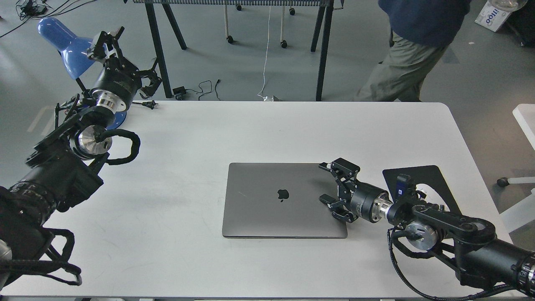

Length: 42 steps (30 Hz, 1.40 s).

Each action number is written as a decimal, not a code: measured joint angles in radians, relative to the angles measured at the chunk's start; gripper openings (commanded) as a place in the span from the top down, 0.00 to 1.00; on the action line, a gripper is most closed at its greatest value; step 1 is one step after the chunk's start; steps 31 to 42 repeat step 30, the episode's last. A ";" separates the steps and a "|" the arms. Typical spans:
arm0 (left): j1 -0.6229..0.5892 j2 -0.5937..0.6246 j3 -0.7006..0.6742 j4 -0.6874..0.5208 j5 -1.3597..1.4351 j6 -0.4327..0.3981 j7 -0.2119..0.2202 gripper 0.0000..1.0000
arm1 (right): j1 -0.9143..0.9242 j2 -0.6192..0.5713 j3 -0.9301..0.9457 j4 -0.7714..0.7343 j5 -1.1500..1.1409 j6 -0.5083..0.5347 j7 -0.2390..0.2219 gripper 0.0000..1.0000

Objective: Close notebook with right arm

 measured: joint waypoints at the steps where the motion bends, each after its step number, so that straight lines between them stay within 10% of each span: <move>1: 0.000 0.000 0.000 0.000 0.000 0.000 0.000 0.00 | 0.005 -0.005 0.014 0.016 0.001 0.001 0.001 0.00; 20: 0.000 0.000 -0.001 0.000 0.000 0.000 0.000 0.00 | 0.137 0.050 0.677 -0.155 0.033 -0.001 -0.024 0.00; 42: 0.000 0.000 -0.002 0.001 -0.001 0.000 0.000 0.00 | 0.143 0.079 0.712 -0.236 0.102 -0.001 -0.030 0.00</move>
